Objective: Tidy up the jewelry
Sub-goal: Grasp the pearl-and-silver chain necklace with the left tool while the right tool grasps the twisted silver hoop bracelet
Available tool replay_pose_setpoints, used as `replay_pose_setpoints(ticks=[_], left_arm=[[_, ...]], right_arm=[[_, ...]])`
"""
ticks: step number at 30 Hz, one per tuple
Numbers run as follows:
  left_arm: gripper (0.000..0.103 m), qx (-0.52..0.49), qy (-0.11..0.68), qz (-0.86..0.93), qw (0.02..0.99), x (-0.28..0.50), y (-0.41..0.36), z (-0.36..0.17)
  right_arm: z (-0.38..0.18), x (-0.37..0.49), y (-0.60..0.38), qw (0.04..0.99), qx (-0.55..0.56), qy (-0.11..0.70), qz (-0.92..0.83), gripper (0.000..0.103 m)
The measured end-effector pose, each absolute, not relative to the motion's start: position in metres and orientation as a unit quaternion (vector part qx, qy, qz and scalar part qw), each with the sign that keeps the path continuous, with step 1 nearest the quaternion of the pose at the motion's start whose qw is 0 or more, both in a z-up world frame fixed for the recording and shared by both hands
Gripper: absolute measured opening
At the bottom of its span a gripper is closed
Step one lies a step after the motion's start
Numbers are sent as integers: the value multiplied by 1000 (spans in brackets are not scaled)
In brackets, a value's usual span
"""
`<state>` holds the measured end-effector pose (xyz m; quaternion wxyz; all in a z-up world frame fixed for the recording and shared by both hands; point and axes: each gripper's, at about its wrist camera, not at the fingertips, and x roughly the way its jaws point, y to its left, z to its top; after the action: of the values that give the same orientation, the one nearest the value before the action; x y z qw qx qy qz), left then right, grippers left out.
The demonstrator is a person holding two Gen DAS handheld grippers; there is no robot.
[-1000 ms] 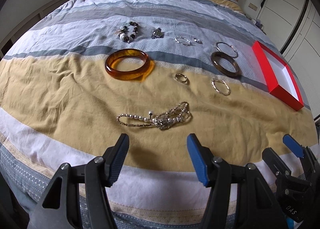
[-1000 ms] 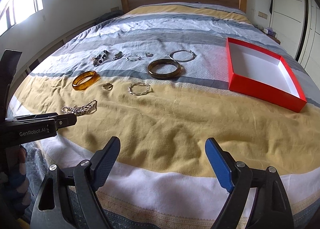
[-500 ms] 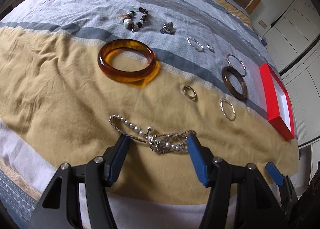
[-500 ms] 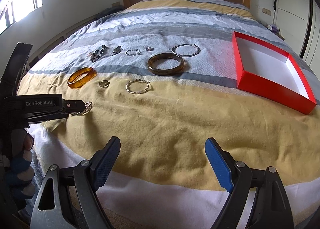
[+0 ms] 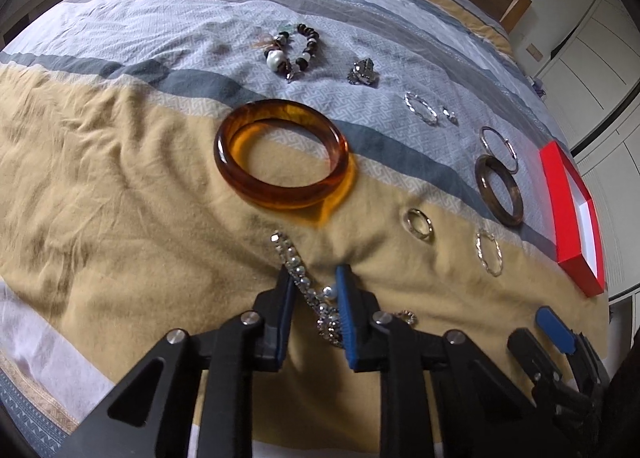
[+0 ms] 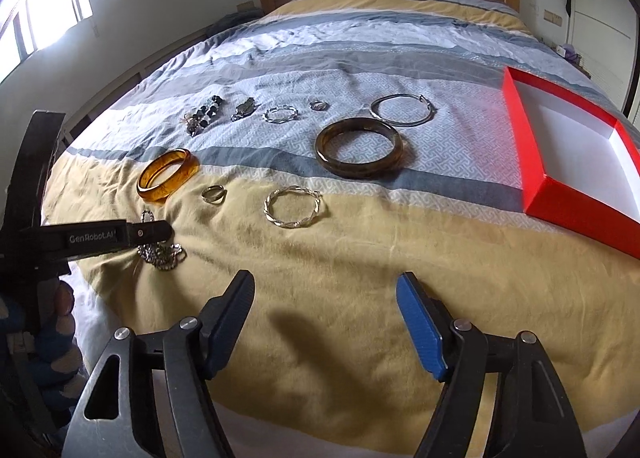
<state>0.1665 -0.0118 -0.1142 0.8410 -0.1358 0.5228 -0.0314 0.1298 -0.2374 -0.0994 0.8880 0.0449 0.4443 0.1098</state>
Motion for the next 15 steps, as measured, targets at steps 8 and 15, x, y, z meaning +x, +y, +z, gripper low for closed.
replay_pose_setpoints(ticks=[8, 15], left_arm=[[15, -152, 516, -52, 842, 165, 1, -109], [15, -153, 513, -66, 842, 163, 3, -104]], right_arm=[[-113, 170, -224, 879, 64, 455, 131, 61], [-118, 192, -215, 875, 68, 458, 144, 44]])
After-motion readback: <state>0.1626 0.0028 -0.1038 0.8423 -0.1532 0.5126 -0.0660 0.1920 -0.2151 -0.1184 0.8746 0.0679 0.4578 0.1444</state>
